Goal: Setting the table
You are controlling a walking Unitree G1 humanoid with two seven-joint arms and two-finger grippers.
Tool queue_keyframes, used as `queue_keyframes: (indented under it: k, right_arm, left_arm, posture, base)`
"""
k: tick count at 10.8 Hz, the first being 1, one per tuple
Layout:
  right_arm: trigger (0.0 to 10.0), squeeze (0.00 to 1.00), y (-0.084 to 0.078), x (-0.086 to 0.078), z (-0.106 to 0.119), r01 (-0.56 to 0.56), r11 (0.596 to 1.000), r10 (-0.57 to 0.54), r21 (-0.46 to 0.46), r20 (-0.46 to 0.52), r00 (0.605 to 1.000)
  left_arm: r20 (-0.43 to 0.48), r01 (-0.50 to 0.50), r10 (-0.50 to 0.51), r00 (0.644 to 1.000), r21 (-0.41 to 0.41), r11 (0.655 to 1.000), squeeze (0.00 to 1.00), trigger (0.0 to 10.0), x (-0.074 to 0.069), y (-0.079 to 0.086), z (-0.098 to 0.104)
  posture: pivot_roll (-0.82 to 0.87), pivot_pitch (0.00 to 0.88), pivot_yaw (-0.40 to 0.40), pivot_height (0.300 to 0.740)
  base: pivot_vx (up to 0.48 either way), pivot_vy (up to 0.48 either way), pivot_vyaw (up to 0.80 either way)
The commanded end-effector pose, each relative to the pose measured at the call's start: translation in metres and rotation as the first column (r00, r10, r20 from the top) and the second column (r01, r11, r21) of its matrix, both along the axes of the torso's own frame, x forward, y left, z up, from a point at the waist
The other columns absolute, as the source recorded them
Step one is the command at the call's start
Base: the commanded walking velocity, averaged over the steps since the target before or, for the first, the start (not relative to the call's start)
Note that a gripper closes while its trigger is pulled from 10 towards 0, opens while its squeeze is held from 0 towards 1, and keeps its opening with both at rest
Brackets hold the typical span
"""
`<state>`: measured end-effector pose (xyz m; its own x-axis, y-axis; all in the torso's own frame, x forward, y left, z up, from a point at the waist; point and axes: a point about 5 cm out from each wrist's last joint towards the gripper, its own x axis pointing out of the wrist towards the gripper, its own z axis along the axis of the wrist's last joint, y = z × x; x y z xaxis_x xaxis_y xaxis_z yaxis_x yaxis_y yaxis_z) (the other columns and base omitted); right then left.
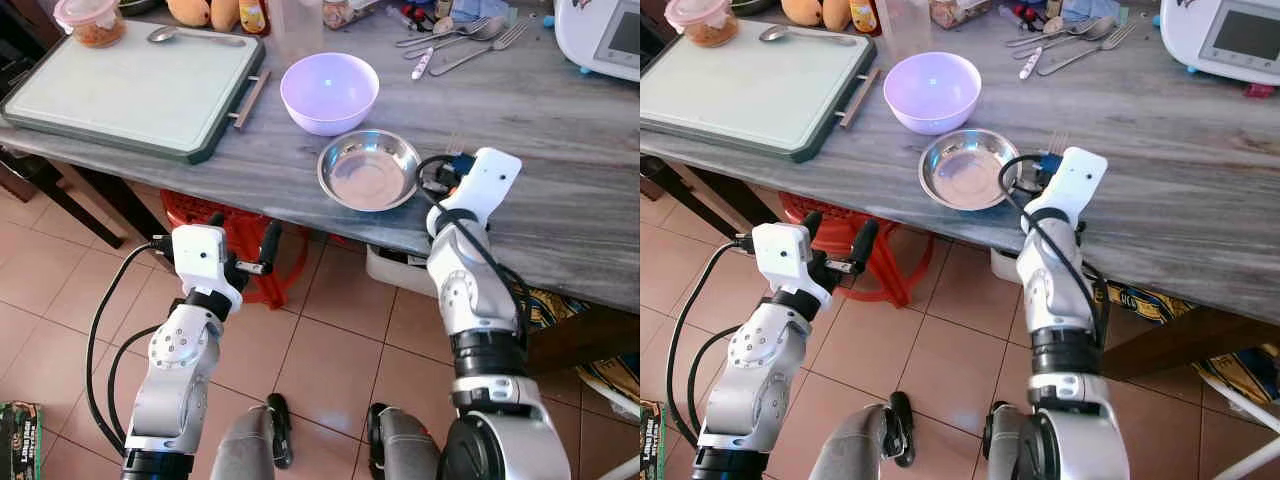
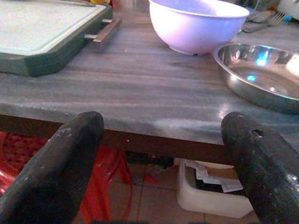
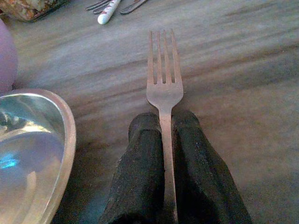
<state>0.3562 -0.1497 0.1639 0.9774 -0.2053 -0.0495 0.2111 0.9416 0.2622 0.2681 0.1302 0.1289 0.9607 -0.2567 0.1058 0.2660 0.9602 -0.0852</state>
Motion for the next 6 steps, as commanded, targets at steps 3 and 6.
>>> queue_keyframes:
  k: [3, 6]
  right_arm:
    - [10.0, 0.0, 0.001, -0.003, -0.029, -0.012, 1.0, 0.012, 0.001, -0.125, 0.992]
    - [10.0, 0.0, 0.004, -0.001, -0.039, -0.071, 0.996, 0.061, -0.05, -0.192, 0.98]
  left_arm:
    - [-0.003, -0.008, 0.008, 1.0, 0.007, 1.0, 0.0, 10.0, -0.002, 0.003, 0.001]
    - [-0.005, -0.007, 0.007, 1.0, 0.009, 1.0, 0.0, 10.0, -0.001, 0.002, 0.0]
  posture:
    - [-0.02, 0.275, 0.07, 0.74]
    - [-0.02, 0.271, 0.068, 0.74]
  base:
    - [0.0, 0.0, 0.0]
    - [0.0, 0.0, 0.0]
